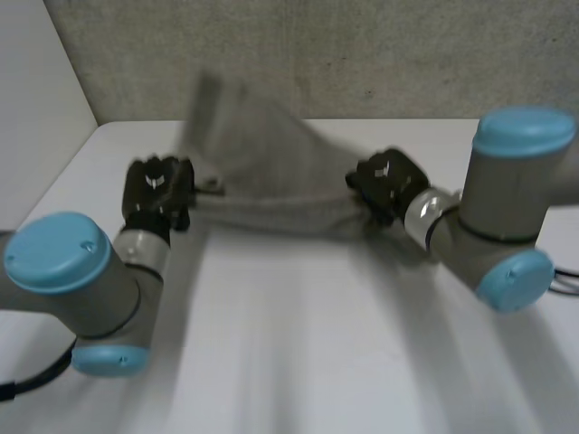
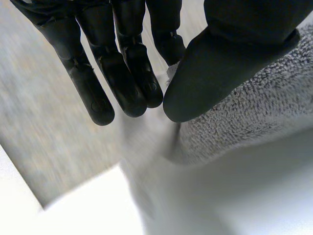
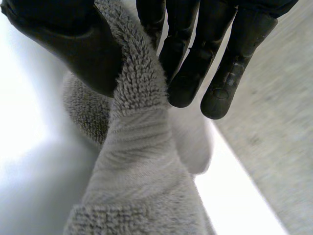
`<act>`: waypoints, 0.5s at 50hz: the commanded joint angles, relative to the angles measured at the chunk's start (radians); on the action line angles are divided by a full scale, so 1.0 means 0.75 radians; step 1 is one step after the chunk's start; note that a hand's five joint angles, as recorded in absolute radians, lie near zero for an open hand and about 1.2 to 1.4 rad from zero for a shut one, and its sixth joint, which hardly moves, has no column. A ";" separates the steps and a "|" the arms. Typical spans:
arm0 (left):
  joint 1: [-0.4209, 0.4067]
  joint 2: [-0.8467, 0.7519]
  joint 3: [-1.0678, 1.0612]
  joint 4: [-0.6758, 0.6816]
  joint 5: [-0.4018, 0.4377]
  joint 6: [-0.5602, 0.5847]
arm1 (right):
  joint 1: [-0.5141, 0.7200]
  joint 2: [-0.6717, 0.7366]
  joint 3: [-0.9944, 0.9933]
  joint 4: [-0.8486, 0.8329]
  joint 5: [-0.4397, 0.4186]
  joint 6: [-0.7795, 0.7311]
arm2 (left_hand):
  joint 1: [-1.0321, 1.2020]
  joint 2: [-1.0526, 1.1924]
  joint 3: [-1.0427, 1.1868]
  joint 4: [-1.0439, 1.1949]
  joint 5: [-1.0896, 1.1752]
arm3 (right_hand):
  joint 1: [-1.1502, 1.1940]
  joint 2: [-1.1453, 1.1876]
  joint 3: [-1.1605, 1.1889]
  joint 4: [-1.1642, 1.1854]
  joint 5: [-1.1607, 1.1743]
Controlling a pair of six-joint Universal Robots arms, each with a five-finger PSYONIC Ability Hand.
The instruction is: Fold the towel.
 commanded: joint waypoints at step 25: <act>-0.007 0.165 -0.157 -0.305 0.001 -0.007 | -0.239 -0.146 0.405 -0.058 0.135 0.232 | 0.272 0.239 0.239 0.237 0.258 | -1.108 -1.105 -1.101 -1.100 -1.114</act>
